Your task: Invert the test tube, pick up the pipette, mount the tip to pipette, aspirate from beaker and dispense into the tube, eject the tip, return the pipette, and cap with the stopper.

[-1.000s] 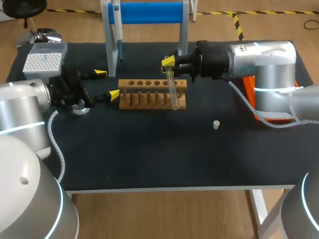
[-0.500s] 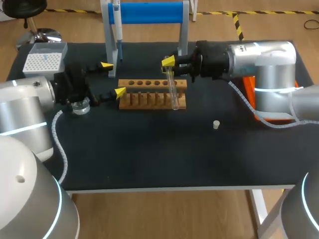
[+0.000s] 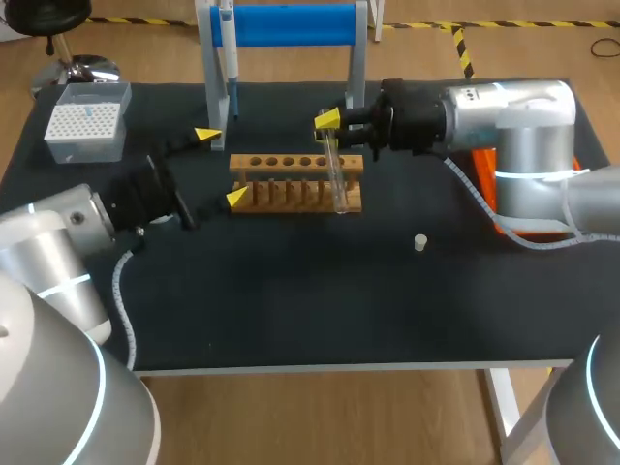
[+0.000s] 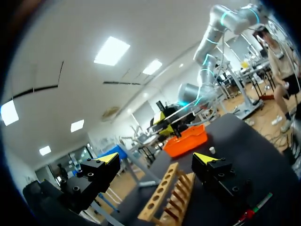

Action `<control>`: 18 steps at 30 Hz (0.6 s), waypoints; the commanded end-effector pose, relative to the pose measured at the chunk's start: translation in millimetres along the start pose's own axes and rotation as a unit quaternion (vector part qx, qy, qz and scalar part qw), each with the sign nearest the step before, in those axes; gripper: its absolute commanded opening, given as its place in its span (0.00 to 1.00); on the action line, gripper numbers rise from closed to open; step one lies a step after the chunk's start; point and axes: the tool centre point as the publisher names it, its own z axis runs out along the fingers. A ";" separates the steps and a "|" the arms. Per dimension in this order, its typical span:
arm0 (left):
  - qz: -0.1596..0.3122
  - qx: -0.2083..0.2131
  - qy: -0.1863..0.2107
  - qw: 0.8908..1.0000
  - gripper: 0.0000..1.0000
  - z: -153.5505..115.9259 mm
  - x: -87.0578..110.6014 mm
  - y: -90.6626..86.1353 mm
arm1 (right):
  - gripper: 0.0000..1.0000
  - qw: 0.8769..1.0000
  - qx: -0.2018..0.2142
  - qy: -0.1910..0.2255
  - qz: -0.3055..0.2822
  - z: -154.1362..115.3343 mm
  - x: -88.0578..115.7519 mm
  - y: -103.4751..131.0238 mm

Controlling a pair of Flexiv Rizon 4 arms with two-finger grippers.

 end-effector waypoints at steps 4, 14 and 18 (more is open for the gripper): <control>0.283 0.080 0.001 0.956 1.00 21.0 15.1 -23.6 | 0.00 1.000 0.000 -0.001 0.000 -0.5 0.6 -0.6; 0.426 0.114 0.083 0.894 1.00 48.8 36.4 -48.8 | 0.00 1.000 0.000 -0.001 0.000 -0.5 0.6 -0.6; 0.447 0.128 0.102 0.879 1.00 55.4 42.6 -50.8 | 0.00 1.000 0.000 -0.001 0.000 -0.5 0.6 -0.6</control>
